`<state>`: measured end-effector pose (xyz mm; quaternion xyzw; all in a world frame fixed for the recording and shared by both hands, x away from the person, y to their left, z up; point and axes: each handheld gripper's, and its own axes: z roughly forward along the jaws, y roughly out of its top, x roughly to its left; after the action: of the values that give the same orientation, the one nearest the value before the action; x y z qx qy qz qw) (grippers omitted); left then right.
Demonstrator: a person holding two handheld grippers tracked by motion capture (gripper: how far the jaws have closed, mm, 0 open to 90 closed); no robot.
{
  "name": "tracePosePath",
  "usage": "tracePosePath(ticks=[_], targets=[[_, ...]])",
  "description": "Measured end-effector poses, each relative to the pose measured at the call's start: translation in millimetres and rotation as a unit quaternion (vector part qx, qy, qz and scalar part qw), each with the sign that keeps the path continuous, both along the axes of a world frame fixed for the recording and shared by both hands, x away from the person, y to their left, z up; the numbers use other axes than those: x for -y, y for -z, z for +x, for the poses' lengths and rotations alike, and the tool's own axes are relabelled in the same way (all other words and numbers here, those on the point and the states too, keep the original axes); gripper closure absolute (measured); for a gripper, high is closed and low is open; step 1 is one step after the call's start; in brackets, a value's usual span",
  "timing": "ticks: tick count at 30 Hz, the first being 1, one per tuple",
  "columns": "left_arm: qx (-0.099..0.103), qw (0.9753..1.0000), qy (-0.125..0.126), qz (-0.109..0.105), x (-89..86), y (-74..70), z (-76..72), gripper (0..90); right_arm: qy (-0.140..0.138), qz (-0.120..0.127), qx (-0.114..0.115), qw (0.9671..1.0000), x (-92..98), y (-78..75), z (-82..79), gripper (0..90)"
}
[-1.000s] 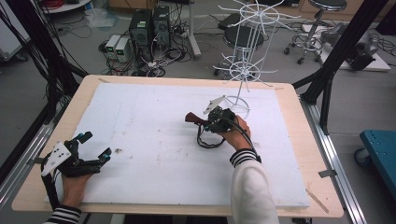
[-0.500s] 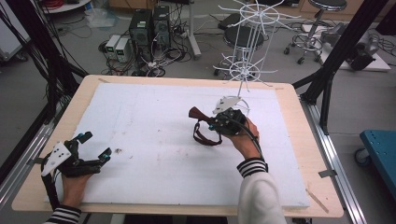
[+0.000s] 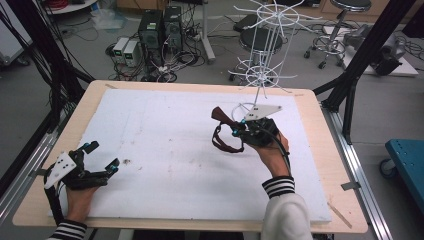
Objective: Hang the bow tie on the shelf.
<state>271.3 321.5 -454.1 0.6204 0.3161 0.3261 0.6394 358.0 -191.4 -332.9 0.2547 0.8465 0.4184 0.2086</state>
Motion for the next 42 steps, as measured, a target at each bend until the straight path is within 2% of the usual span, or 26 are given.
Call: tracePosePath(ticks=[7,21,30,37,42], targets=[[0.0,1.0,-0.001,-0.001,0.2,0.0,0.0,1.9,0.022,0.029,0.017,0.9992,17.3,-8.7,-7.1,77.9],[0.001,1.0,-0.001,-0.001,0.3,0.1,-0.1,1.9,0.05,0.066,0.047,0.9955,39.5,-24.0,-16.3,77.9],[0.001,1.0,-0.001,-0.001,0.4,0.1,-0.1,1.9,0.082,0.085,0.074,0.9903,56.7,-35.4,-26.2,77.9],[0.001,1.0,0.0,0.0,0.2,0.1,-0.2,1.9,0.098,0.1,0.098,0.9853,68.3,-47.0,-24.8,77.9],[0.001,1.0,0.0,-0.002,0.3,0.1,-0.1,1.9,0.105,0.105,0.1,0.9839,70.4,-50.7,-23.4,77.9]])
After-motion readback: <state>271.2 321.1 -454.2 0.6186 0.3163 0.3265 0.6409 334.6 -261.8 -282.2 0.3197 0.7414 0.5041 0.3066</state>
